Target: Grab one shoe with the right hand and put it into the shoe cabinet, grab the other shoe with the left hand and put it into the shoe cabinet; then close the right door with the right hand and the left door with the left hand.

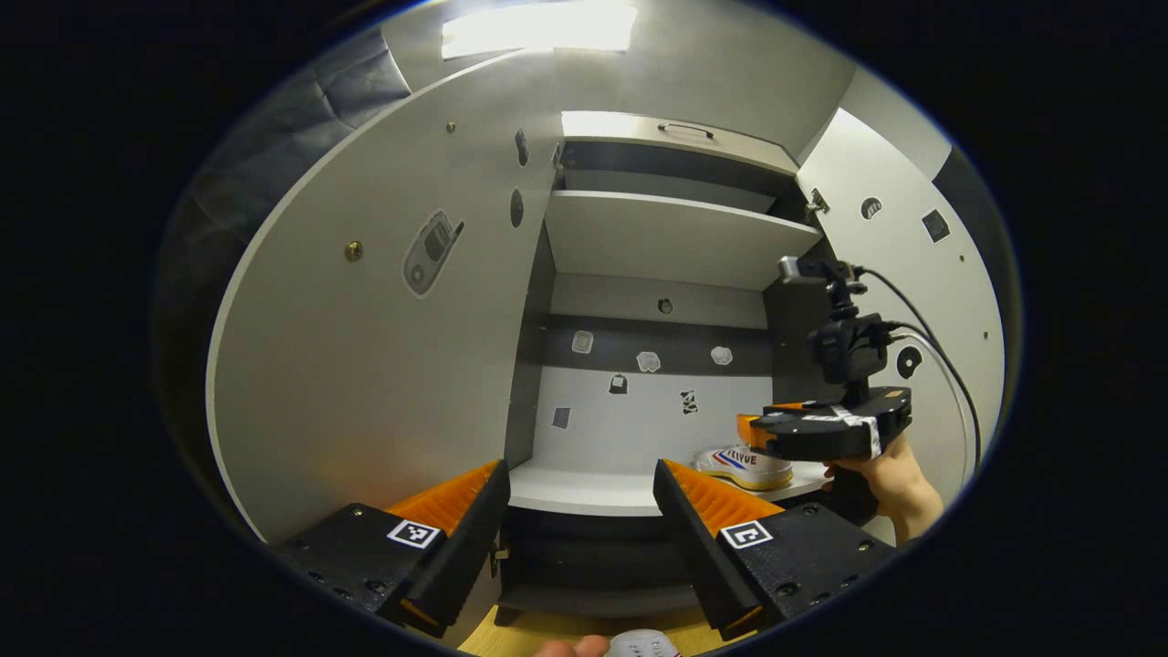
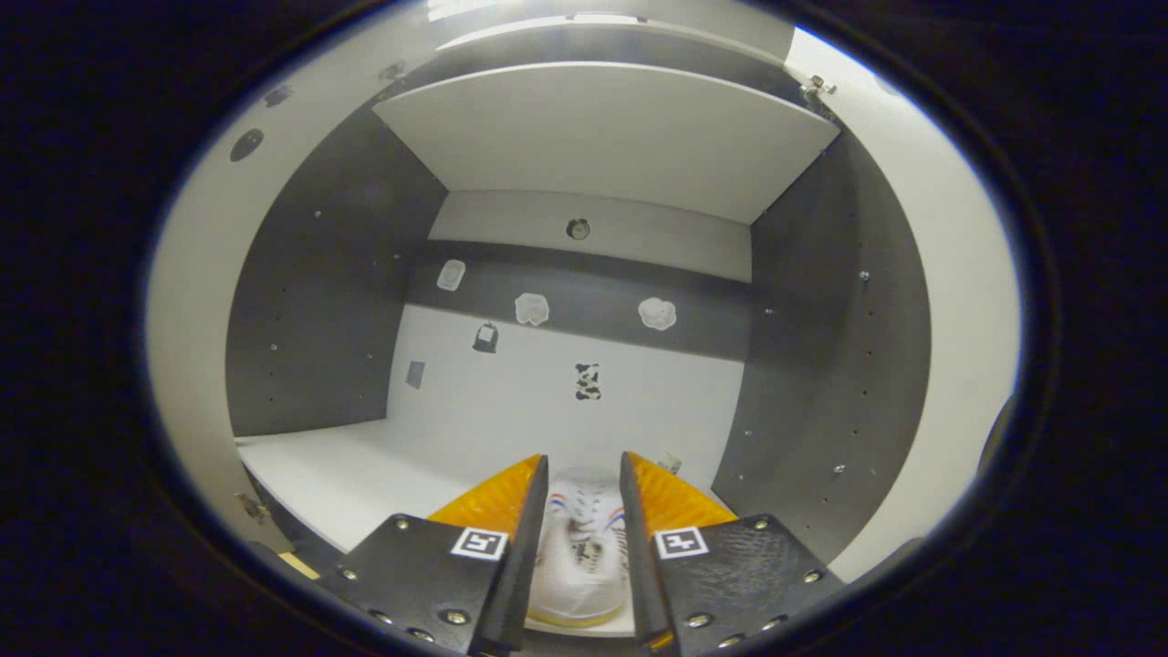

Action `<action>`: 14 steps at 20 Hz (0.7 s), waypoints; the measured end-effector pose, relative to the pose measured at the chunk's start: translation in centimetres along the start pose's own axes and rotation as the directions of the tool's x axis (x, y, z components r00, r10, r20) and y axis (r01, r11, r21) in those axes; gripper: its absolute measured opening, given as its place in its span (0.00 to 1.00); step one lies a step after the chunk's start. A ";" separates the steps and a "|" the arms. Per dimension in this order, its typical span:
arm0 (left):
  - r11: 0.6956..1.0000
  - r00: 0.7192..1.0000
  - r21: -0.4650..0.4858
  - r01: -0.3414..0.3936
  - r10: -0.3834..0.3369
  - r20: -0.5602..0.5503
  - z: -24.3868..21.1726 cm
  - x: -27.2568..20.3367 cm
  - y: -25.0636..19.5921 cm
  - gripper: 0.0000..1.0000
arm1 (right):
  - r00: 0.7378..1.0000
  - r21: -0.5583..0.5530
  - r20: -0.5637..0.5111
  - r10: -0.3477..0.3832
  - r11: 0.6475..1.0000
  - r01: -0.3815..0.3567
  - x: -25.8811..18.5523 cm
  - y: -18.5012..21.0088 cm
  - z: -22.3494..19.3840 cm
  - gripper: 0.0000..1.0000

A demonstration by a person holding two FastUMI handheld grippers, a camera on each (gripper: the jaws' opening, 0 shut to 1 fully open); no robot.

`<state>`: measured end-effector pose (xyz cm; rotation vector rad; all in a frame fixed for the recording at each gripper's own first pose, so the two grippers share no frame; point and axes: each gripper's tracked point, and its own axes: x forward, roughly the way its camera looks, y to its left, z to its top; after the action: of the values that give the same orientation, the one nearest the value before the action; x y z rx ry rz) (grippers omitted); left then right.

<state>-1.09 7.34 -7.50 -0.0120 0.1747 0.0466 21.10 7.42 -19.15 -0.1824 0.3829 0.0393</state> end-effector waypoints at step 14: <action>0.998 0.998 0.061 -0.027 0.030 -0.047 -1.8 0.9 0.1 0.96 | 0.978 0.102 0.209 -0.004 0.995 -0.017 -17.1 -0.9 0.0 0.44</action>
<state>-0.55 7.42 -9.38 0.0499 0.2238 0.0691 5.29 6.47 -12.55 -0.0732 0.1746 0.0445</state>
